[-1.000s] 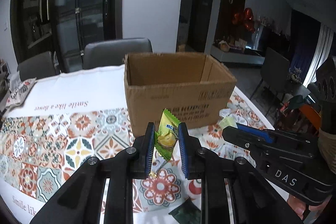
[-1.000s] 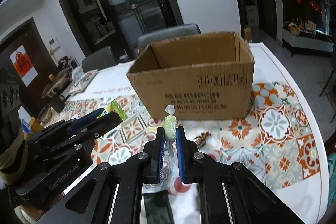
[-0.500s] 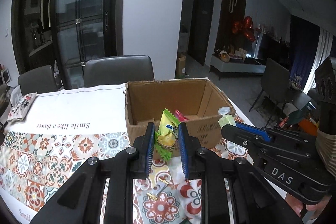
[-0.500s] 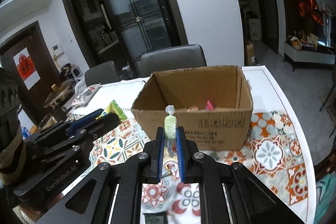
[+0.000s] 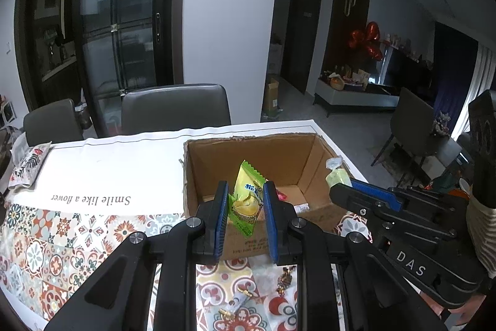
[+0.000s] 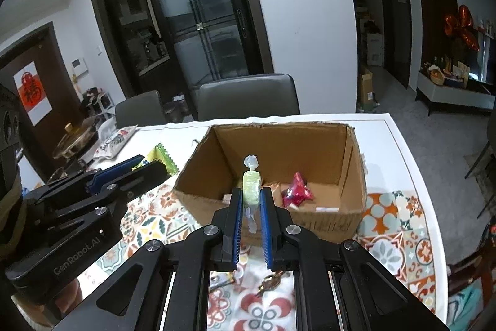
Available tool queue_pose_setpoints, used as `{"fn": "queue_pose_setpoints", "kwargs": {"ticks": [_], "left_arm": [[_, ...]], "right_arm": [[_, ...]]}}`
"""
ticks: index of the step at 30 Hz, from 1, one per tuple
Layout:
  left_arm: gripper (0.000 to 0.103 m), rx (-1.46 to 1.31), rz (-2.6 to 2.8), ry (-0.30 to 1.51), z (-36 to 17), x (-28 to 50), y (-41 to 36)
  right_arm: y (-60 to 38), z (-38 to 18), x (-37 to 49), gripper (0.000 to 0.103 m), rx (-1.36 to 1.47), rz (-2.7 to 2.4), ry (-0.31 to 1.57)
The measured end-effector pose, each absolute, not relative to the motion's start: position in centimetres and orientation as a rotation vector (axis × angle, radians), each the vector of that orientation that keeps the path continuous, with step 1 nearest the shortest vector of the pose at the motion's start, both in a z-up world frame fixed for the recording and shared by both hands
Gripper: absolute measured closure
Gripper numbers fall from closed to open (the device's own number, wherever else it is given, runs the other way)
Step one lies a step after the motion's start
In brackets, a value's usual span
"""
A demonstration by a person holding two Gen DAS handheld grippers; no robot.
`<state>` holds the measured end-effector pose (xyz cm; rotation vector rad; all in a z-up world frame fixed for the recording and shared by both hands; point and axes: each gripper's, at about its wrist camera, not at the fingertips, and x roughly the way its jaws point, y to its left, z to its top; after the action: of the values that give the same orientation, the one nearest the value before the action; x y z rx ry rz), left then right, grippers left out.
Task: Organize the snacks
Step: 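Carry both candies into the cardboard box and open both tools to release them, then grasp the white gold-ended bar with the left tool while the right tool grasps the purple-gold wrapped candy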
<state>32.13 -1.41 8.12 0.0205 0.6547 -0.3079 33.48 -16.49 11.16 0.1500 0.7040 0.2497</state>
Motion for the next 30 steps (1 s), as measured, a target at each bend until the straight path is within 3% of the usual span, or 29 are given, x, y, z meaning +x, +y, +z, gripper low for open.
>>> {"fn": "queue_pose_setpoints", "kwargs": {"ticks": [15,18,20,21,30], "left_arm": [[0.080,0.048,-0.304,0.753,6.3,37.9,-3.4],[0.066,0.091,-0.265,0.754,6.4,38.1,-3.8],[0.059,0.109,-0.251,0.736,6.6,37.8,-3.7],[0.057,0.107,-0.249,0.731,6.6,37.5,-3.5],[0.052,0.098,-0.203,0.664,6.8,33.8,-1.5]], "right_arm": [[-18.3,10.1,39.0,0.090,0.126,0.209,0.763],[-18.3,9.5,39.4,0.089,0.111,0.195,0.777],[-18.3,9.4,39.2,0.066,0.103,0.173,0.776],[-18.4,9.4,39.0,0.062,0.101,0.163,0.765],[-17.8,9.9,36.2,0.060,0.099,0.177,0.728]]}}
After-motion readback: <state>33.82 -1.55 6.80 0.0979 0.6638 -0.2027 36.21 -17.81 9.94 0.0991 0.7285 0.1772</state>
